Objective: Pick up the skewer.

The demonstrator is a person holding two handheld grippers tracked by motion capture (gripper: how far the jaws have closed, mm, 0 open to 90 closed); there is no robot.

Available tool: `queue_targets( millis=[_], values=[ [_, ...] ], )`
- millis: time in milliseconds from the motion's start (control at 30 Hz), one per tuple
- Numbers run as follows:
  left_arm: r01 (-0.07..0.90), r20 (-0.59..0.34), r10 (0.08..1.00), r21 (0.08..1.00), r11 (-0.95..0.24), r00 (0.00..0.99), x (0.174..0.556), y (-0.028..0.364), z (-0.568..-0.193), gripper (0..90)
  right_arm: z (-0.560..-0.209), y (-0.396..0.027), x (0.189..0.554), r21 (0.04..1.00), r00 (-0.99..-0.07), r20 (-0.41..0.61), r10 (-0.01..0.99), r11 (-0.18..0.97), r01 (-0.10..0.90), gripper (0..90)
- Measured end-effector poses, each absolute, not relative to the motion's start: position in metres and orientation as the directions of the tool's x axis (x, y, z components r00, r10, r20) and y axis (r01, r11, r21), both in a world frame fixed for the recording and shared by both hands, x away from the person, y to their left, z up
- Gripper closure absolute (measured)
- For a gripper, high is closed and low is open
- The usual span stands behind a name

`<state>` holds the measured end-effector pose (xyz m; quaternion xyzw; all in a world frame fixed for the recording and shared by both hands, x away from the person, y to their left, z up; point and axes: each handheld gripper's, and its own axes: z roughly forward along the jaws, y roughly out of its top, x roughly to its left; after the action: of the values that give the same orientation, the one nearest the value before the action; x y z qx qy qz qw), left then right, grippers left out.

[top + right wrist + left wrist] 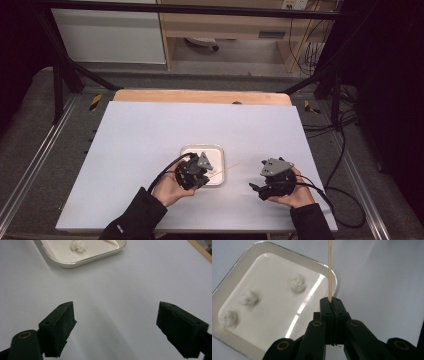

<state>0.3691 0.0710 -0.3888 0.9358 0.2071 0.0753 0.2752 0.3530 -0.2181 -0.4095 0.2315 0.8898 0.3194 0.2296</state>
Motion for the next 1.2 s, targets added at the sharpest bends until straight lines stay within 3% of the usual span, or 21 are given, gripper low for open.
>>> queue_targets(
  millis=[333, 1200],
  values=[
    [0.403, -0.004, 0.514, 0.624, -0.669, 0.858, 0.361, 0.109, -0.393, 88.6, -0.414, -0.223, 0.358, 0.693, -0.744, -0.137, 0.654, 0.600, 0.400, 2.7],
    [0.461, -0.056, 0.643, 0.744, -0.483, 0.764, 0.343, 0.173, -0.408, 88.5, -0.407, -0.179, 0.371, 0.721, -0.711, -0.042, 0.702, 0.514, 0.465, 0.8]
  ],
)
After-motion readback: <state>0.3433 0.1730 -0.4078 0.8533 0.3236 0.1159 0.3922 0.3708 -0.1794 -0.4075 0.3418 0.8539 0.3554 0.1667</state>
